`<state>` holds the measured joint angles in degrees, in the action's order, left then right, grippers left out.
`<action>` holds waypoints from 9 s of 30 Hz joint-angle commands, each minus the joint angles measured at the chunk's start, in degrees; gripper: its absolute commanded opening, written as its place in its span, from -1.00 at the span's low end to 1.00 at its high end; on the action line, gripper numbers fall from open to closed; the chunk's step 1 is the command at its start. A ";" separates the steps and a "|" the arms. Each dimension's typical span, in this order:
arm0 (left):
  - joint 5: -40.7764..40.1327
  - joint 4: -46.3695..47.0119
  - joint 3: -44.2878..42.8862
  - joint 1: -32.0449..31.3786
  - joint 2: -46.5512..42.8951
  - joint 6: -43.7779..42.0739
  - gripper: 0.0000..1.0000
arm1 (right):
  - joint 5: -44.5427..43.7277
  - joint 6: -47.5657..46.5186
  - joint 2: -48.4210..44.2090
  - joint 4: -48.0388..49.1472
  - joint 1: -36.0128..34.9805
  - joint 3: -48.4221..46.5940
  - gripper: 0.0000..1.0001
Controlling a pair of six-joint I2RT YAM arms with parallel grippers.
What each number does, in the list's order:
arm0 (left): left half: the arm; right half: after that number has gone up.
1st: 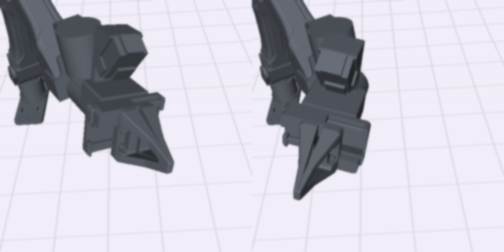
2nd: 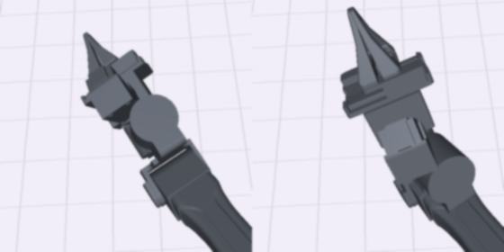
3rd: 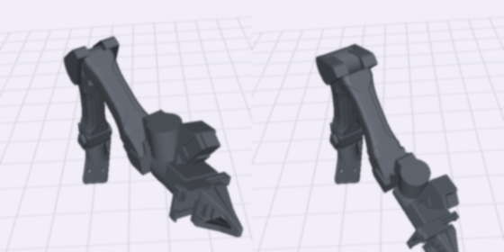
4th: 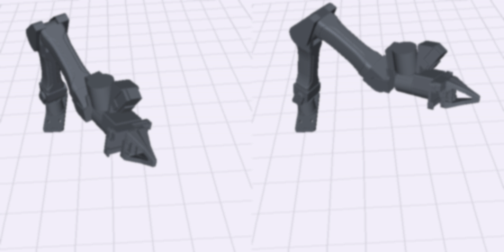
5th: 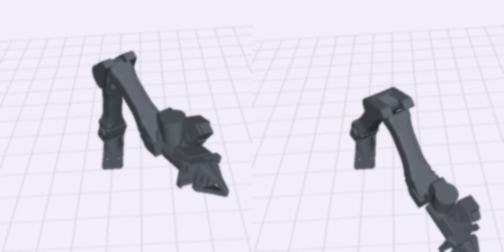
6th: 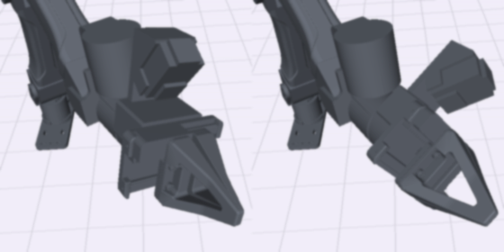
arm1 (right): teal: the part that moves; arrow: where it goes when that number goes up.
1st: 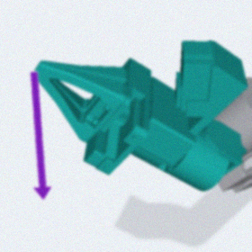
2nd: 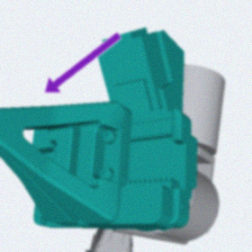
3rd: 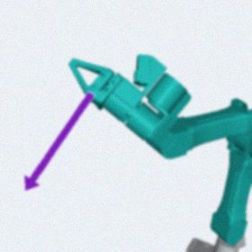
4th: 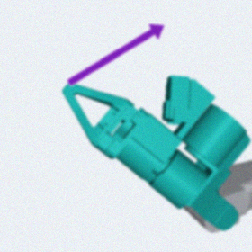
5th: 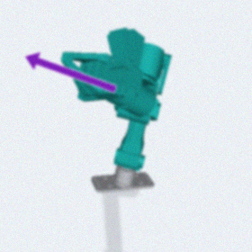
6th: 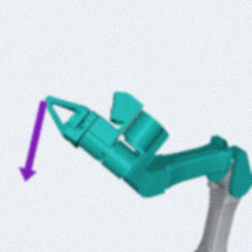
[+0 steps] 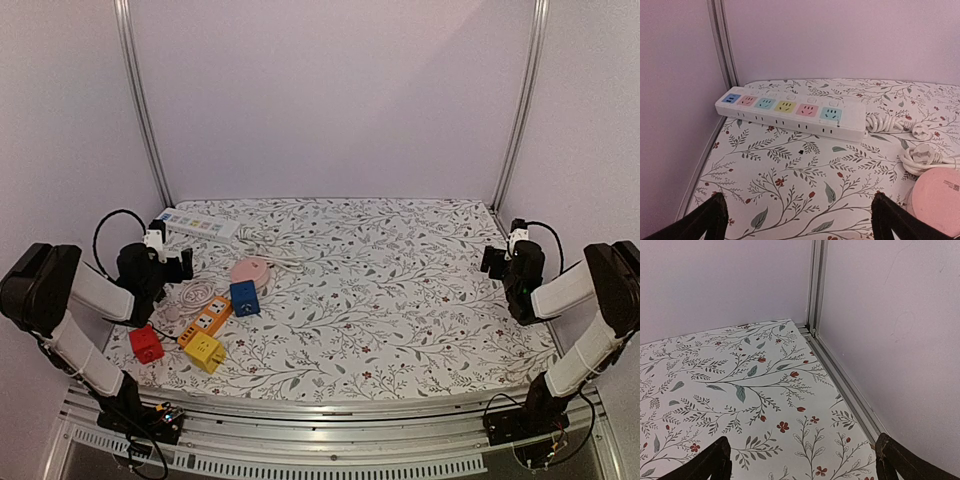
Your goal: Insert the plug
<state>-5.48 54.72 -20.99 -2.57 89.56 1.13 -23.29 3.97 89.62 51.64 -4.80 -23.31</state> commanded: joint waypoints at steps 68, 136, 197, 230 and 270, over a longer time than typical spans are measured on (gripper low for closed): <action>14.30 -94.57 -121.24 -26.95 61.46 -37.08 -1.00 | 2.11 20.42 -15.53 -62.73 -30.46 -38.31 0.98; 26.99 -124.79 -67.22 -7.22 0.89 -23.28 0.99 | 13.20 -6.59 52.49 -117.73 -34.73 -95.96 0.94; 10.05 -94.30 -48.87 -20.92 17.20 -47.08 0.69 | 41.84 -33.67 0.02 -77.09 -38.38 -48.48 0.97; -0.81 -99.31 -57.04 -26.39 2.57 -44.43 -1.00 | 51.65 7.55 5.23 -75.89 -25.41 -59.78 0.97; -16.68 -40.30 -12.72 -59.22 -33.46 -109.14 -1.00 | 43.89 9.20 19.67 -81.62 -54.36 -77.50 0.93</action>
<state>-22.63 10.39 -34.57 -60.77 56.88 -107.70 23.11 13.80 107.35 -31.64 -58.96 -98.30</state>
